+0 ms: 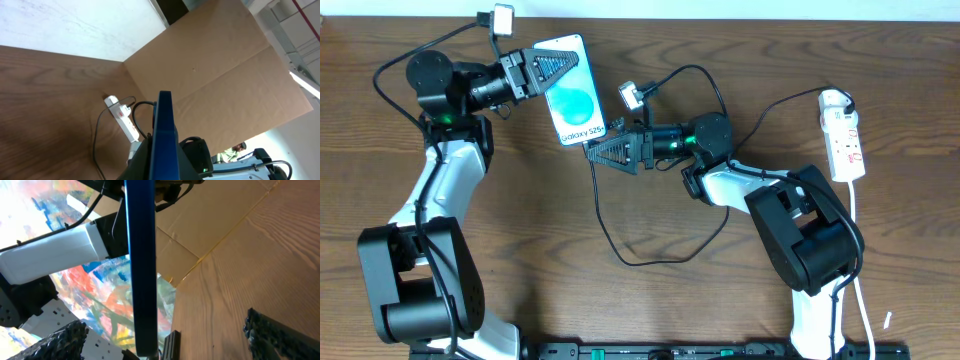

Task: Plug charger to phone and switch on socket
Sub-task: 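Open the right gripper and withdraw it rightward toward the power strip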

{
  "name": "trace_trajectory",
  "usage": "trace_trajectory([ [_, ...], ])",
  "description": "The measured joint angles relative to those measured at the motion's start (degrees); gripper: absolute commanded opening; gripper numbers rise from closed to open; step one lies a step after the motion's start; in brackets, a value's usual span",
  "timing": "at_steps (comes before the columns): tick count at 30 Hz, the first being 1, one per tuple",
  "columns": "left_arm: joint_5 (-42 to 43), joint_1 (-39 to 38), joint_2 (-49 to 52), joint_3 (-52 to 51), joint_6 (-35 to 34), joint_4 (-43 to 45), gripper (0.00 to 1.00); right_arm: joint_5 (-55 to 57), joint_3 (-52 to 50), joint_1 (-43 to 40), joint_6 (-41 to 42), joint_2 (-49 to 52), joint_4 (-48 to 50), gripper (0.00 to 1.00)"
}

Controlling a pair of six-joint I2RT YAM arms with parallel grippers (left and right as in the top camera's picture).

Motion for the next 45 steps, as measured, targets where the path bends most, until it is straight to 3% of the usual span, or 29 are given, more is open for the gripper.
trace_trajectory([
  [17,0.04,5.22,0.0,0.0,-1.81,0.0,0.07,-2.97,0.0,-7.02,-0.17,0.0,-2.86,0.99],
  [23,0.24,5.2,0.0,0.0,-1.84,-0.02,0.07,-3.87,0.0,-9.79,-3.96,0.0,-16.35,0.99],
  [35,0.72,5.2,0.0,-0.02,-1.86,-0.02,0.07,1.25,0.22,-14.16,-21.07,0.02,-45.48,0.99],
  [42,0.94,5.2,0.0,-0.02,-1.86,0.0,0.07,5.81,0.24,-15.52,-27.04,0.02,-52.63,0.99],
  [45,1.09,5.2,0.0,-0.02,-1.86,0.0,0.07,9.38,0.35,-16.13,-30.88,-0.33,-60.7,0.99],
])
